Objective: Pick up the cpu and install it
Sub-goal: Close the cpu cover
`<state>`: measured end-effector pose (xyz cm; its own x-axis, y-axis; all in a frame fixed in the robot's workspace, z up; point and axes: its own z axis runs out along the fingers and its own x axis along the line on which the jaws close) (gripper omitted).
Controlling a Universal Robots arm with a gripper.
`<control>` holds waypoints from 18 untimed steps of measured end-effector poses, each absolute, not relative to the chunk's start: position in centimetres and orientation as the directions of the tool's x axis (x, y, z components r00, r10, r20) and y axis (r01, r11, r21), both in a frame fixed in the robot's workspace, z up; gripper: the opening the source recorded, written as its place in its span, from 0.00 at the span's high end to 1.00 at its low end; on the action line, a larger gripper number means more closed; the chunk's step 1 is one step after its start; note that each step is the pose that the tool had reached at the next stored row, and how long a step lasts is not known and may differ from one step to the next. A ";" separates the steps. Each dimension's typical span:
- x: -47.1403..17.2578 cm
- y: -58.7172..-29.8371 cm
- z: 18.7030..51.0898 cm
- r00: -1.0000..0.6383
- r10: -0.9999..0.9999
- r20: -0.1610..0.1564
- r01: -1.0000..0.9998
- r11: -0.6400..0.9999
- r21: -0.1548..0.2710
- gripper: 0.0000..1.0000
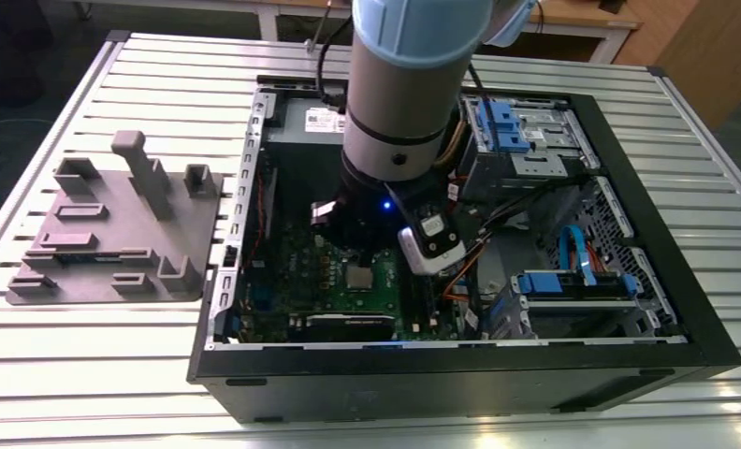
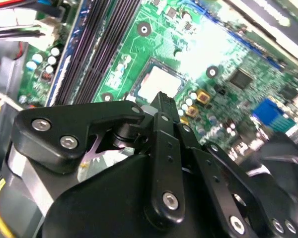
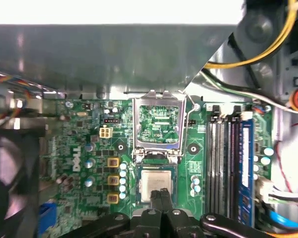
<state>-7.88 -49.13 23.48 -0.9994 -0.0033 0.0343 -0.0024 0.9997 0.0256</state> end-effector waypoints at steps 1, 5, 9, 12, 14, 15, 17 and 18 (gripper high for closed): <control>-7.9 -49.1 24.0 -0.999 -0.003 0.034 -0.002 1.000 0.026 0.89; -7.9 -49.0 25.5 -1.000 -0.003 0.031 -0.003 1.000 0.026 0.89; -7.9 -49.0 26.1 -1.000 -0.003 0.029 -0.003 1.000 0.026 0.89; -7.9 -49.0 26.1 -1.000 -0.004 0.026 -0.003 1.000 0.026 0.89; -7.9 -49.0 26.1 -0.999 -0.021 0.026 -0.021 0.999 0.026 0.89; -7.9 -49.0 26.1 -0.999 -0.038 0.026 -0.037 0.999 0.026 0.89; -7.9 -49.0 26.1 -0.997 -0.074 0.026 -0.073 0.997 0.026 0.89; -7.9 -49.0 26.1 -0.995 -0.091 0.026 -0.091 0.996 0.026 0.89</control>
<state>-7.92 -48.99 26.10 -0.9955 -0.0913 0.0262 -0.0906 0.9956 0.0258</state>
